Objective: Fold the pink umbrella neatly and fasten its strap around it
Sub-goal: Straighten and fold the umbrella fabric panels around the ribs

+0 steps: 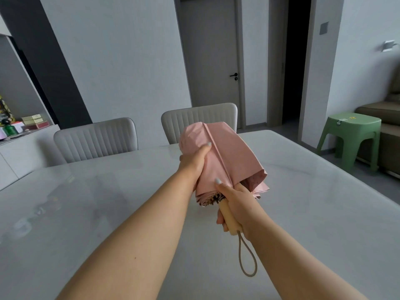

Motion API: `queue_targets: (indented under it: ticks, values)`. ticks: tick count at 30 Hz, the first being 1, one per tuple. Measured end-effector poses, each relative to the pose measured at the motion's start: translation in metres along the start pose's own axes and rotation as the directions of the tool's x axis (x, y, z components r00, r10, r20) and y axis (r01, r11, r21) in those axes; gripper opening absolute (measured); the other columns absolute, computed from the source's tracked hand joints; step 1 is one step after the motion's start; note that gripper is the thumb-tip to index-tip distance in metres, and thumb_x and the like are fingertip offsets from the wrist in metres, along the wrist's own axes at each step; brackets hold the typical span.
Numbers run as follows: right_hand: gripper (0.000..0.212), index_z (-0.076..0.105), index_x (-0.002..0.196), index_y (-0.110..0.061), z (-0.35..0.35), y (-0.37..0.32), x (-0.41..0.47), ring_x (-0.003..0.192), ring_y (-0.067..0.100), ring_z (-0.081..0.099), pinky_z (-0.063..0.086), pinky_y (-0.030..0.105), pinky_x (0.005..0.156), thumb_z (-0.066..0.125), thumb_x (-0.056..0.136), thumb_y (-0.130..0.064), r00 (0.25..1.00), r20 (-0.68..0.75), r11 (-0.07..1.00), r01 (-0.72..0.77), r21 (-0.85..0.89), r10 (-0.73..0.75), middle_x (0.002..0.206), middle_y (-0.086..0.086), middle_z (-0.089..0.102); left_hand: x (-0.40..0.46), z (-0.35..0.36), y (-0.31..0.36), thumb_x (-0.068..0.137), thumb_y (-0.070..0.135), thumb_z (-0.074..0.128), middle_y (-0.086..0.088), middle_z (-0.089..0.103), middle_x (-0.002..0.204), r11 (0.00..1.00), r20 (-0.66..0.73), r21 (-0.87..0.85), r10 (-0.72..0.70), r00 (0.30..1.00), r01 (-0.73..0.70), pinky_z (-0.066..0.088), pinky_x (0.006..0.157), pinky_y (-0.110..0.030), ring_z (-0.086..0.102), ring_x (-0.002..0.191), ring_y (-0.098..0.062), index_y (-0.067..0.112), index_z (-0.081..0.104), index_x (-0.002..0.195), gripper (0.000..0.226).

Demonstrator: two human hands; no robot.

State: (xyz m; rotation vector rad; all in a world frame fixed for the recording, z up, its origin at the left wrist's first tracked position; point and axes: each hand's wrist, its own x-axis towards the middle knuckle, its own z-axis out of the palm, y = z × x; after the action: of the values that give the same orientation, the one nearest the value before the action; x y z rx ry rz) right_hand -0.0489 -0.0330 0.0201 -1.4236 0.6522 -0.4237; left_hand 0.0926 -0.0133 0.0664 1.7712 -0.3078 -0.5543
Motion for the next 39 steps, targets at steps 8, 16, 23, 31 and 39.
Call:
queue_targets:
  ticks: [8, 16, 23, 31, 39]
  values:
    - [0.050, 0.046, 0.119, -0.020, -0.001, 0.000, -0.001, 0.062, 0.029, 0.071, 0.055, 0.035, 0.052, 0.055, 0.088, -0.058, 0.997, 0.074, 0.998, 0.028, -0.054, -0.024, 0.094, 0.012, 0.071, 0.007, -0.010, -0.006, 0.064, 0.048, 0.073, -0.011, 0.070, 0.105, 0.977, -0.061, -0.202, 0.054, 0.997, -0.065, 0.059, 0.074, -0.038, 0.070, 0.087, -0.030, 0.010, 0.059, 0.121, 0.070]
    - [0.094, 0.058, 0.101, -0.011, -0.008, 0.001, 0.003, 0.070, 0.025, 0.072, 0.059, 0.046, 0.081, 0.045, 0.054, -0.092, 0.991, -0.136, 0.968, -0.038, -0.250, 0.004, 0.087, 0.012, 0.070, 0.017, -0.033, 0.013, 0.063, 0.046, 0.075, -0.012, 0.068, 0.110, 0.949, -0.106, -0.282, 0.116, 0.988, -0.142, 0.059, 0.077, -0.041, 0.070, 0.090, -0.030, 0.008, 0.056, 0.127, 0.077]
    - [0.097, 0.067, 0.116, 0.004, -0.006, -0.005, 0.002, 0.104, 0.045, 0.067, 0.060, 0.049, 0.076, 0.056, 0.064, -0.077, 0.886, 0.449, 0.858, -0.316, 0.405, 0.114, 0.124, 0.032, 0.061, 0.009, -0.019, 0.003, 0.075, 0.042, 0.072, -0.013, 0.067, 0.111, 0.951, -0.036, -0.288, 0.108, 0.993, -0.114, 0.057, 0.067, -0.034, 0.069, 0.092, -0.030, 0.008, 0.054, 0.128, 0.065]
    - [0.071, 0.066, 0.100, -0.002, -0.003, -0.007, 0.001, 0.042, 0.012, 0.043, 0.040, 0.018, 0.034, 0.059, 0.075, -0.068, 0.917, 0.379, 0.880, -0.277, 0.385, 0.123, 0.104, 0.020, 0.073, 0.011, -0.010, -0.004, 0.059, 0.051, 0.075, -0.013, 0.068, 0.112, 0.953, -0.017, -0.283, 0.110, 0.994, -0.110, 0.060, 0.072, -0.037, 0.070, 0.092, -0.030, 0.010, 0.055, 0.127, 0.082]
    - [0.064, 0.061, 0.112, 0.001, -0.002, -0.003, 0.007, 0.040, 0.014, 0.044, 0.039, 0.020, 0.035, 0.059, 0.086, -0.057, 0.952, 0.292, 0.929, -0.192, 0.316, 0.097, 0.100, 0.022, 0.073, 0.016, -0.014, -0.007, 0.071, 0.051, 0.076, -0.011, 0.071, 0.111, 0.971, 0.091, -0.230, 0.083, 0.992, -0.060, 0.059, 0.082, -0.042, 0.071, 0.095, -0.029, 0.011, 0.056, 0.129, 0.073]
